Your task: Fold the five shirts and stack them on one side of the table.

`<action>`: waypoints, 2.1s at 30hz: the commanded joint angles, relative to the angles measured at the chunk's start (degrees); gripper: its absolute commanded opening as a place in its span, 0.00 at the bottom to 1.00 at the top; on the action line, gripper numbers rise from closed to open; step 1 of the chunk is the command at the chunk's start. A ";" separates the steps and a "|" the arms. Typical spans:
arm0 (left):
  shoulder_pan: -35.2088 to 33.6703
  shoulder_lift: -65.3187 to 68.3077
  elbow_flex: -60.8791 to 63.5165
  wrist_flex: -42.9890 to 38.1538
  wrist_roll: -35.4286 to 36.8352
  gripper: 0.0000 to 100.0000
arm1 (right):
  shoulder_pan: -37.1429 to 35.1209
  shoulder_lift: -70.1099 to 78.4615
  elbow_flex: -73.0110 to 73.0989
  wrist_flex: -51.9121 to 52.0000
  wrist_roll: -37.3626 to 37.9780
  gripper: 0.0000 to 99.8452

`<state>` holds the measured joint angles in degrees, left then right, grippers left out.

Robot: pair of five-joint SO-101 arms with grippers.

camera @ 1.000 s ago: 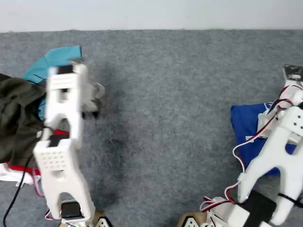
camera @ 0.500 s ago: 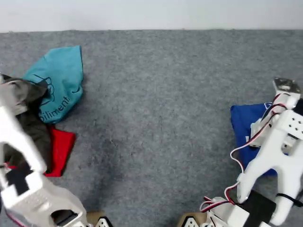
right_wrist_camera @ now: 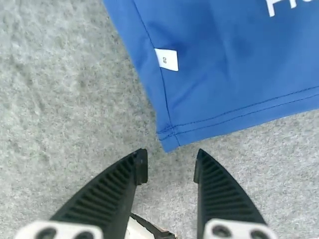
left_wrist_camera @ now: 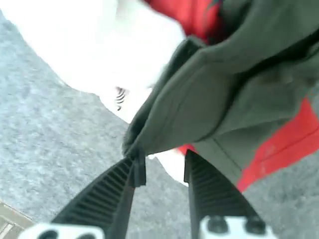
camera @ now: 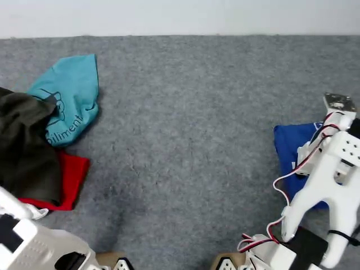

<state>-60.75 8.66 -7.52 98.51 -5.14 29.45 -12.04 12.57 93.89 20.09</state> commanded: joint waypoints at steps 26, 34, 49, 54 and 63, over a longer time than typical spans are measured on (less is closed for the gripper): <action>3.43 -2.37 20.09 -27.69 -2.73 0.12 | -0.84 -2.42 -0.18 0.04 0.26 0.17; 13.19 -3.08 20.09 -27.34 -2.64 0.01 | -0.84 -2.42 -0.18 0.13 0.26 0.17; 38.59 -3.08 -17.19 1.76 -2.64 0.01 | -0.84 -2.42 3.08 -0.48 0.18 0.17; 53.10 -2.46 -26.95 1.93 1.32 0.01 | -0.66 -2.42 4.13 -0.48 0.18 0.17; 76.31 -2.90 -33.98 -3.43 1.76 0.01 | -0.40 -2.51 4.48 -0.48 0.18 0.17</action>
<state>9.41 8.48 -37.49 97.45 -3.91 29.36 -12.04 17.23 93.89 20.00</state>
